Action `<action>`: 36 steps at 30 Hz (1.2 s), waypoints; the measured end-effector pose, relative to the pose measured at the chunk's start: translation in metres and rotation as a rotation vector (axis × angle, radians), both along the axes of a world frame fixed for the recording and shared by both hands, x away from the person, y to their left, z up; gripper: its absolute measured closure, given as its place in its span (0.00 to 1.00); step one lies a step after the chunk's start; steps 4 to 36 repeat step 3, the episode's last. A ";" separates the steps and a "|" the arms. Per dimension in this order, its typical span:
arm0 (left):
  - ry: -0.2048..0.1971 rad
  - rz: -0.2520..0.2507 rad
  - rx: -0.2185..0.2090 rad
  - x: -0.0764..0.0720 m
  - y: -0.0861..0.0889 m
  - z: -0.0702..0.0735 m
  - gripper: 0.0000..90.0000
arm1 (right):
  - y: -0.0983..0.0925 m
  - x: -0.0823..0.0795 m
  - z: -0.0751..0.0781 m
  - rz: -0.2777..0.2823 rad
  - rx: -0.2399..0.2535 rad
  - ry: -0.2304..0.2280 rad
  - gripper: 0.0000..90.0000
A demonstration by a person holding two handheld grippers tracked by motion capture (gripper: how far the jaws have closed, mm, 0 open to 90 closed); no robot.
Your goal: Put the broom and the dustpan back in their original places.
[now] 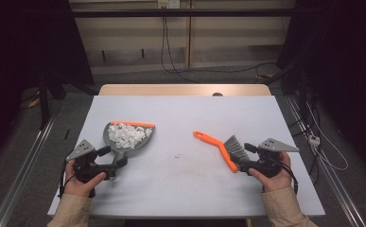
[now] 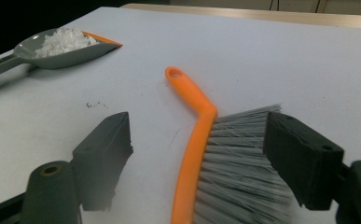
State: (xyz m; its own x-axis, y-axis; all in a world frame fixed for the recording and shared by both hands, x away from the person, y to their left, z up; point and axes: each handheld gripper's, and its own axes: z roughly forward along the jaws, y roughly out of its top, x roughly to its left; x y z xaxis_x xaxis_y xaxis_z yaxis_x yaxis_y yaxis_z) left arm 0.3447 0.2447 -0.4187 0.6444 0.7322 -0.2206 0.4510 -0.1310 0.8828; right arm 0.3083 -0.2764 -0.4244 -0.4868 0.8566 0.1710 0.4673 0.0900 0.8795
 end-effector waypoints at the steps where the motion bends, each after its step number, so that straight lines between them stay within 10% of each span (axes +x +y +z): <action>1: -0.001 0.000 0.002 0.000 0.000 0.000 0.11 | 0.000 -0.002 -0.001 -0.002 -0.003 0.003 0.24; 36: -0.005 -0.005 -0.001 0.000 -0.001 -0.001 0.10 | -0.001 -0.003 -0.003 0.005 -0.015 0.005 0.23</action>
